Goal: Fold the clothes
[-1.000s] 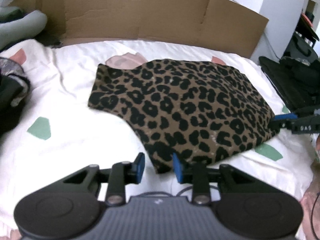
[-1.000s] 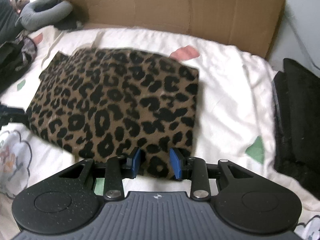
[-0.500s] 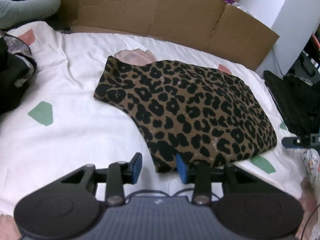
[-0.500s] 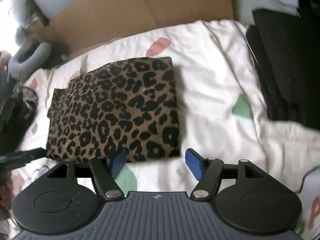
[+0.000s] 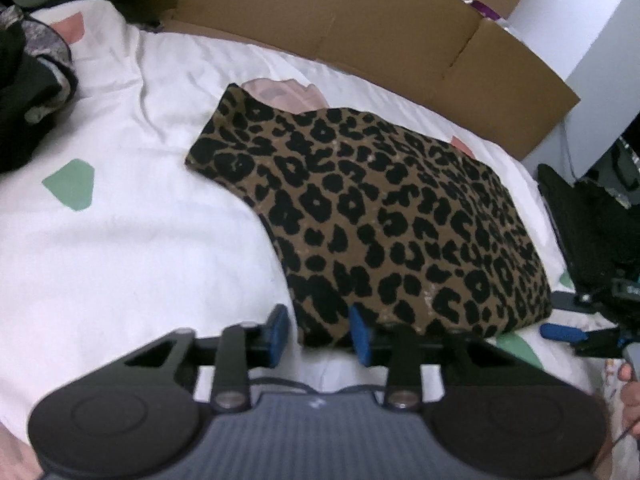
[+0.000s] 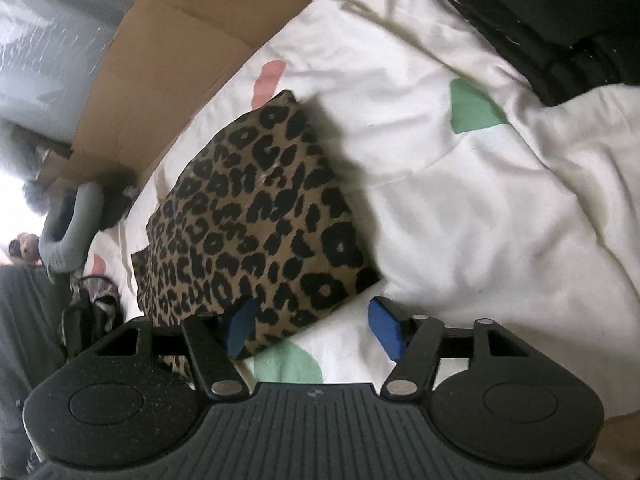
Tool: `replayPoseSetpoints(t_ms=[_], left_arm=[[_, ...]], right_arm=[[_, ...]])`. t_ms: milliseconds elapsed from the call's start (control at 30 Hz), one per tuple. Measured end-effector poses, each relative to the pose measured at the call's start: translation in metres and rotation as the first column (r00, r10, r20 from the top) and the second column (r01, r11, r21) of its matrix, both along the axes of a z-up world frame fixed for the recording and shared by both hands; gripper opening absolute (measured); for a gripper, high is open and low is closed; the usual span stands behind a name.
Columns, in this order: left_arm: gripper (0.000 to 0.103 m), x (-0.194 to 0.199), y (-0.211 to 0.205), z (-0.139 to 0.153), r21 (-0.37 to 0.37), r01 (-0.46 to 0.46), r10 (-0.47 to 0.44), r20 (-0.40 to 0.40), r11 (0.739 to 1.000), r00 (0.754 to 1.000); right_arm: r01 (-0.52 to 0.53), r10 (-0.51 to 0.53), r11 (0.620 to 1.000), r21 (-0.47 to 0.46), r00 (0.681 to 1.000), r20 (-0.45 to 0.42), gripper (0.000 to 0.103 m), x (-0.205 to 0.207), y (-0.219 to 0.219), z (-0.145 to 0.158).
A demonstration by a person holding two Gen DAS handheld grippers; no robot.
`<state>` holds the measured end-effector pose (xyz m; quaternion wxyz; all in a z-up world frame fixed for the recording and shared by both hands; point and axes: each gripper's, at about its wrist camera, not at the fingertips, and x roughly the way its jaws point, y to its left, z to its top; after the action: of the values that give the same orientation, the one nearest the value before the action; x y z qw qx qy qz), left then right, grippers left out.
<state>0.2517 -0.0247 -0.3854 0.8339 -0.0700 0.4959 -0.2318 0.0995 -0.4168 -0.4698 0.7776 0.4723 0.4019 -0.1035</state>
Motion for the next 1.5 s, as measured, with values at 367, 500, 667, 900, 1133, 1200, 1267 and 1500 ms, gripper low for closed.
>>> replayPoseSetpoints(t_ms=[367, 500, 667, 900, 1133, 1200, 1267, 1500], left_arm=[[0.025, -0.002, 0.015, 0.007, -0.063, -0.008, 0.007, -0.012, 0.998, 1.0], [0.03, -0.003, 0.019, 0.008, -0.073, -0.017, 0.016, -0.02, 0.997, 1.0], [0.04, -0.003, 0.023, 0.007, -0.074, -0.042, 0.04, -0.024, 0.996, 0.999], [0.044, -0.004, 0.023, 0.006, -0.112, -0.027, 0.023, -0.035, 0.993, 0.999], [0.045, -0.002, 0.016, -0.009, -0.141, -0.014, 0.008, -0.042, 0.99, 0.999], [0.038, 0.0, 0.014, -0.012, -0.162, -0.006, -0.001, -0.046, 0.987, 0.999], [0.038, 0.001, 0.013, -0.013, -0.17, -0.008, -0.001, -0.049, 0.986, 0.999], [0.043, 0.004, 0.011, -0.023, -0.205, -0.007, 0.002, -0.029, 0.979, 1.0]], right_arm=[[0.032, -0.034, 0.999, 0.044, 0.999, 0.025, 0.027, -0.009, -0.008, 0.001], [0.045, -0.05, 0.994, 0.097, 0.998, 0.048, 0.041, -0.012, -0.01, -0.003], [0.062, -0.068, 0.99, 0.129, 0.997, 0.045, 0.052, -0.013, -0.01, -0.01], [0.114, -0.128, 0.976, 0.188, 0.989, 0.067, 0.052, -0.016, -0.017, -0.019], [0.146, -0.171, 0.963, 0.227, 0.981, 0.094, 0.05, -0.005, -0.019, -0.031], [0.134, -0.156, 0.969, 0.209, 0.983, 0.095, 0.029, -0.004, -0.02, -0.027], [0.122, -0.148, 0.972, 0.202, 0.981, 0.122, 0.029, -0.006, -0.023, -0.021], [0.102, -0.141, 0.961, 0.257, 0.98, 0.137, 0.04, -0.002, -0.022, -0.03]])
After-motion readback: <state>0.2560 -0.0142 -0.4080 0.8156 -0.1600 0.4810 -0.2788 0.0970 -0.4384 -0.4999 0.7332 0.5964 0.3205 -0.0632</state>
